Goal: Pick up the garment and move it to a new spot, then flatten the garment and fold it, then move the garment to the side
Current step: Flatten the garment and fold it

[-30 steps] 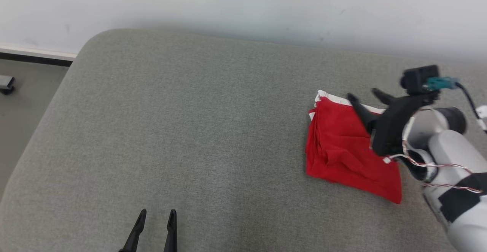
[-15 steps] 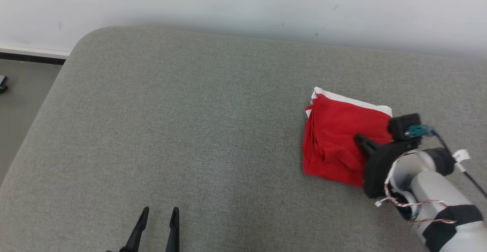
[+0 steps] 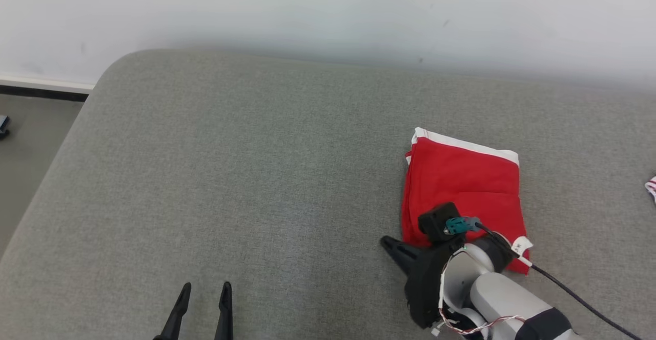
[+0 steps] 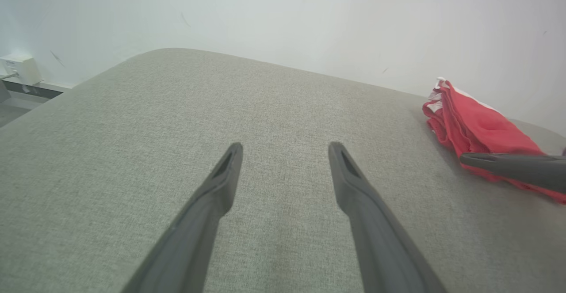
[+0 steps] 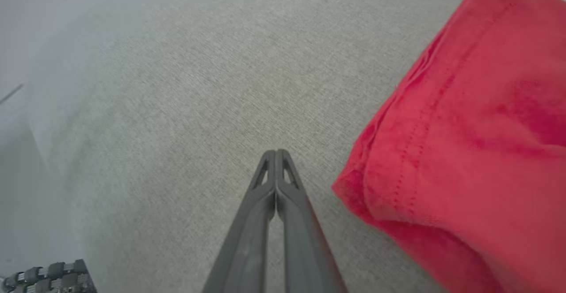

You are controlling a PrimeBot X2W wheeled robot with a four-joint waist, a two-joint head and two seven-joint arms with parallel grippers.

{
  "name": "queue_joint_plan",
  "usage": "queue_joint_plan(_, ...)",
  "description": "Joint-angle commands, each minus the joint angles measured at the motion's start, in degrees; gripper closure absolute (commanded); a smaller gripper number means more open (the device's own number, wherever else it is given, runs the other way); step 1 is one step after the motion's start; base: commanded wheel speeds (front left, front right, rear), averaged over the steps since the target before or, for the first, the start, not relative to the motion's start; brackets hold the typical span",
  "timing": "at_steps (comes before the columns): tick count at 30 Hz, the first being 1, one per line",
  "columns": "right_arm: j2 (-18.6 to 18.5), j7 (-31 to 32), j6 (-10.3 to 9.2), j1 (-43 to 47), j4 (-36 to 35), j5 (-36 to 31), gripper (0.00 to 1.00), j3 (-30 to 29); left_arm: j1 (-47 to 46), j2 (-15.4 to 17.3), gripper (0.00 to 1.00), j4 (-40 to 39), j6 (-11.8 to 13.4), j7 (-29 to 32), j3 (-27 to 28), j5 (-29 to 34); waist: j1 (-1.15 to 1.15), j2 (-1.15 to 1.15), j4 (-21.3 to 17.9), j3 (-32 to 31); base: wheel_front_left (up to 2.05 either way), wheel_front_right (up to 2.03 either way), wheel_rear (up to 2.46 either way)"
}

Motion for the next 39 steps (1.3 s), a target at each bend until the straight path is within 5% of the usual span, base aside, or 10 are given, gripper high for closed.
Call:
queue_joint_plan(1, 0.4, -0.6, 0.01, 0.6, -0.8, 0.9, 1.00, 0.3, 0.4, -0.1, 0.00, -0.3, 0.0, -0.1, 0.3, -0.6, 0.00, 0.00, -0.7, -0.6, 0.00, 0.00, 0.00)
queue_joint_plan(6, -1.1, -5.5, 0.01, 2.3, -5.2, 3.6, 1.00, -2.0, 1.2, -0.1, 0.00, -0.2, 0.7, -0.1, 1.4, -1.0, 0.00, 0.00, -3.3, -2.7, 0.00, 0.00, 0.00)
queue_joint_plan(9, -1.8, -8.0, 0.01, 5.2, -6.8, 3.8, 0.78, -5.7, 1.8, 0.0, 0.00, 0.1, 1.3, -0.1, 2.5, -0.6, 0.00, 0.00, -4.9, -4.8, 0.00, 0.00, 0.00)
queue_joint_plan(12, -3.1, -9.2, 0.01, 8.6, -8.6, 2.5, 0.77, -10.3, 2.7, 0.0, 0.00, -0.2, 2.1, -0.1, 3.7, -0.5, 0.00, 0.00, -6.7, -6.7, 0.00, 0.00, 0.00)
queue_joint_plan(13, -3.4, -9.5, 0.01, 9.9, -9.3, 2.1, 0.67, -11.9, 2.8, 0.0, 0.00, -0.3, 2.2, -0.1, 4.1, -0.5, 0.00, 0.00, -7.3, -7.0, 0.00, 0.00, 0.00)
queue_joint_plan(15, -3.7, -9.8, 0.01, 12.7, -10.9, 1.0, 0.00, -15.7, 3.0, 0.0, 0.00, -0.5, 2.4, -0.1, 4.7, -0.5, 0.00, 0.00, -8.4, -7.6, 0.00, 0.00, 0.00)
queue_joint_plan(27, -2.3, -8.4, 0.02, 26.4, -22.5, -8.4, 0.00, -37.4, 0.1, 0.4, 0.00, 1.8, 2.2, -0.1, 7.9, -0.1, 0.00, 0.00, -12.6, -9.5, 0.00, 0.00, 0.00)
queue_joint_plan(39, -2.3, -8.4, 0.01, 31.5, -27.9, -11.8, 0.00, -40.4, -3.3, 1.4, 0.00, 5.6, 2.2, -0.1, 8.6, 0.5, 0.00, 0.00, -14.0, -10.5, 0.00, 0.00, 0.00)
